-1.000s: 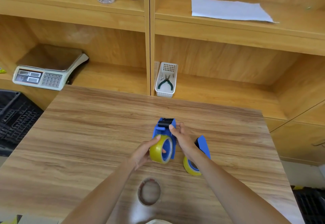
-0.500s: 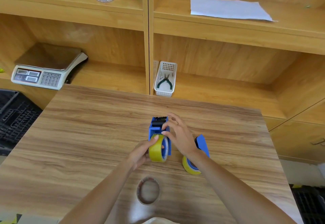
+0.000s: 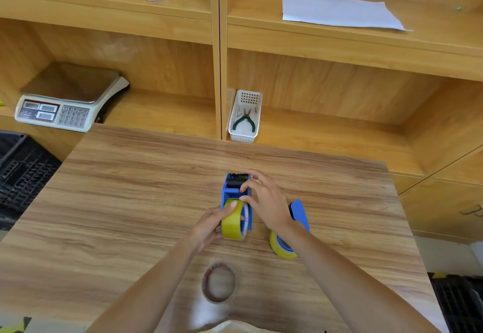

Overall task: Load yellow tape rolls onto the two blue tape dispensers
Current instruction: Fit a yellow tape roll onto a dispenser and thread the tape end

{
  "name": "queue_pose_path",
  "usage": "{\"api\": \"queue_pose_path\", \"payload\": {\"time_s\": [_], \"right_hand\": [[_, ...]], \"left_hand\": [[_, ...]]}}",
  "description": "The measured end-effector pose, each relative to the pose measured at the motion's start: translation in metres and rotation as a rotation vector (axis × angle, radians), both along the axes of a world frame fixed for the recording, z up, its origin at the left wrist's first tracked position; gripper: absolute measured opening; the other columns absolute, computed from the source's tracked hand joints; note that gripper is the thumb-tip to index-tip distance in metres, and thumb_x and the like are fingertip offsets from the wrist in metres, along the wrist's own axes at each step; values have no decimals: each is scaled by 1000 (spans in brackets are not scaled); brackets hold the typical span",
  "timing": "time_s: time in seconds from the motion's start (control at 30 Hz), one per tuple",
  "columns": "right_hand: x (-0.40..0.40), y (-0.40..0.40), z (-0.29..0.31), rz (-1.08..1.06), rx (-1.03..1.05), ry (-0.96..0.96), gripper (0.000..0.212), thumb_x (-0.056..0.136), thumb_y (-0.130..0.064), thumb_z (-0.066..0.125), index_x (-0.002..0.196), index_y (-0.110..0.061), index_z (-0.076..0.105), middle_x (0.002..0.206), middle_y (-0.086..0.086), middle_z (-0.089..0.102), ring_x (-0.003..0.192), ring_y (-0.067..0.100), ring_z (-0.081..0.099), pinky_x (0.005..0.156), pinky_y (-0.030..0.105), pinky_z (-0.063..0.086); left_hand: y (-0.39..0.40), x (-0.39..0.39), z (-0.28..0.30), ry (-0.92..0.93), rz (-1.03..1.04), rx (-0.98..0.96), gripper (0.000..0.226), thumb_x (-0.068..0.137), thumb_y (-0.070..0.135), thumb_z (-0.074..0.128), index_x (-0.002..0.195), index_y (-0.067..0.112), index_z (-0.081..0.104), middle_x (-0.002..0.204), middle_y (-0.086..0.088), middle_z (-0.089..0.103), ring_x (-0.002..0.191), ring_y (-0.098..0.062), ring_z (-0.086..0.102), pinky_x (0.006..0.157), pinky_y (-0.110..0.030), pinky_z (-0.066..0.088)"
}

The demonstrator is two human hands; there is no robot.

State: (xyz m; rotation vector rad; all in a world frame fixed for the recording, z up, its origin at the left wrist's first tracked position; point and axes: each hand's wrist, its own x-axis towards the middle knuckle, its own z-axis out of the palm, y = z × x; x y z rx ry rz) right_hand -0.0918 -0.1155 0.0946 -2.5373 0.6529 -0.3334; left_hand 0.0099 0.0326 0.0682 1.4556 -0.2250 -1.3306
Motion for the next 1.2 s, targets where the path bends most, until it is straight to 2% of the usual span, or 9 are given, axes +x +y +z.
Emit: {"api": "queue_pose_path", "payload": {"time_s": [0.17, 0.3, 0.37, 0.43, 0.5, 0.67, 0.83, 1.07, 1.2], "right_hand": [[4, -5, 1, 101, -185, 148, 19, 93, -38, 59, 93, -23, 72, 148, -10, 43, 132, 18, 40, 97, 41, 45], [5, -10, 1, 98, -167, 138, 17, 93, -29, 59, 88, -19, 72, 149, -7, 42, 135, 18, 38, 97, 40, 45], [7, -12, 3, 102, -112, 116, 16, 92, -23, 58, 81, -17, 68, 155, -7, 33, 133, 16, 42, 86, 31, 46], [8, -15, 6, 111, -53, 127, 17, 93, -21, 55, 78, -17, 64, 158, -10, 26, 114, 15, 57, 71, 28, 43], [9, -18, 6, 126, -11, 140, 17, 93, -21, 54, 77, -19, 60, 159, -13, 23, 100, 14, 62, 69, 29, 43], [10, -21, 5, 133, 67, 133, 19, 90, -18, 58, 72, -23, 58, 155, -8, 32, 129, 17, 49, 86, 31, 43], [8, -21, 2, 156, 57, 115, 16, 90, -17, 58, 74, -17, 60, 145, -4, 43, 123, 16, 51, 88, 29, 42], [7, -18, -2, 157, 25, 91, 18, 90, -18, 57, 72, -22, 53, 138, -5, 46, 114, 19, 52, 84, 37, 48], [7, -21, -2, 150, -10, 69, 19, 91, -18, 53, 73, -21, 49, 134, -7, 48, 85, 11, 53, 77, 29, 42]], "left_hand": [[-1, -2, 2, -35, -30, -9, 54, 78, 51, 68, 108, 7, 73, 95, -7, 78, 89, -18, 72, 73, -31, 56], [-3, -3, 3, -48, -48, -14, 48, 82, 49, 67, 110, 10, 73, 98, -7, 78, 89, -17, 73, 74, -31, 56], [-3, -3, 5, -29, -71, -17, 42, 85, 45, 67, 106, 10, 75, 100, -7, 78, 91, -18, 73, 75, -31, 56], [-3, -1, 6, -18, -101, -12, 38, 86, 42, 67, 104, 11, 76, 104, -8, 77, 94, -18, 72, 80, -32, 56], [-1, 1, 4, -15, -137, -16, 40, 83, 43, 71, 108, 11, 76, 109, -9, 76, 99, -20, 71, 88, -36, 56], [7, 7, -9, 5, -222, -21, 52, 74, 45, 80, 118, 18, 70, 119, -12, 72, 114, -29, 66, 107, -51, 45], [7, 5, -12, 55, -215, -24, 63, 66, 43, 86, 119, 15, 69, 123, -14, 70, 116, -31, 65, 104, -56, 46], [-9, -2, -5, 44, -64, 126, 53, 78, 53, 72, 116, 16, 69, 101, -5, 77, 93, -21, 73, 82, -39, 59], [-6, -2, -4, 63, -99, 87, 55, 76, 47, 73, 118, 12, 68, 106, -8, 75, 96, -20, 71, 86, -39, 58]]}}
